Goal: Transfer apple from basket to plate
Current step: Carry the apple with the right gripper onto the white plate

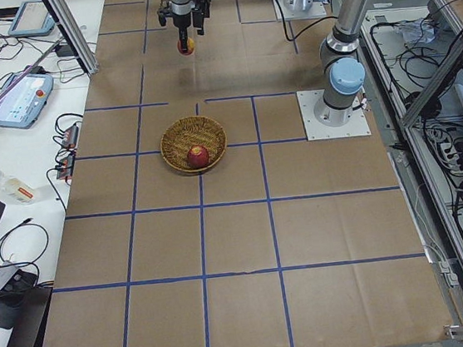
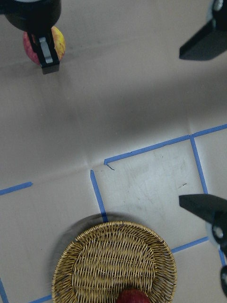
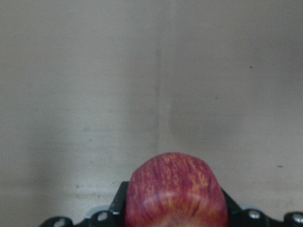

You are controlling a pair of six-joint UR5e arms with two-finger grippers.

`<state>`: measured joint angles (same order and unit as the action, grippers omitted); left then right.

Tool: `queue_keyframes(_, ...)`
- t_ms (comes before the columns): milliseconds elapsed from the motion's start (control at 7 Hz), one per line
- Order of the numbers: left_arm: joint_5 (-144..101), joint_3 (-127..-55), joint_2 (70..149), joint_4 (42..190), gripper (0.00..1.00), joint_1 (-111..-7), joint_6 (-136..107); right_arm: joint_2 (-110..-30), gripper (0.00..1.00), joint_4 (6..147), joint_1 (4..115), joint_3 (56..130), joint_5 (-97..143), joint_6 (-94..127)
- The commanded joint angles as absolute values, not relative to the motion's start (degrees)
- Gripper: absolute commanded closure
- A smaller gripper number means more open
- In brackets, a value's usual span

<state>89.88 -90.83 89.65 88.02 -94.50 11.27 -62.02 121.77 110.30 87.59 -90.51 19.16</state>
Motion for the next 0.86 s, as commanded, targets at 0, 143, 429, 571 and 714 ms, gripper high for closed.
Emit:
queue_keyframes(0,90.0,-90.88,89.47,88.24,0.01,-94.13,11.43,-69.39,0.57,109.74,101.75,85.69,-90.35,8.6)
queue_keyframes(143,90.09,-90.88,89.21,88.85,0.01,-93.96,11.51,-72.65,0.57,105.34,95.86,85.95,-90.35,0.0)
queue_keyframes(429,90.09,-90.97,88.86,89.03,0.01,-93.43,11.51,-75.05,0.57,101.78,82.59,86.04,-90.7,-20.64)
queue_keyframes(571,90.09,-90.97,88.94,88.95,0.01,-93.6,11.51,-75.06,0.57,101.69,76.53,86.48,-90.62,-29.88)
queue_keyframes(714,90.0,-90.97,88.95,88.95,0.01,-93.6,11.51,-75.06,0.57,102.21,71.24,88.66,-90.18,-38.24)
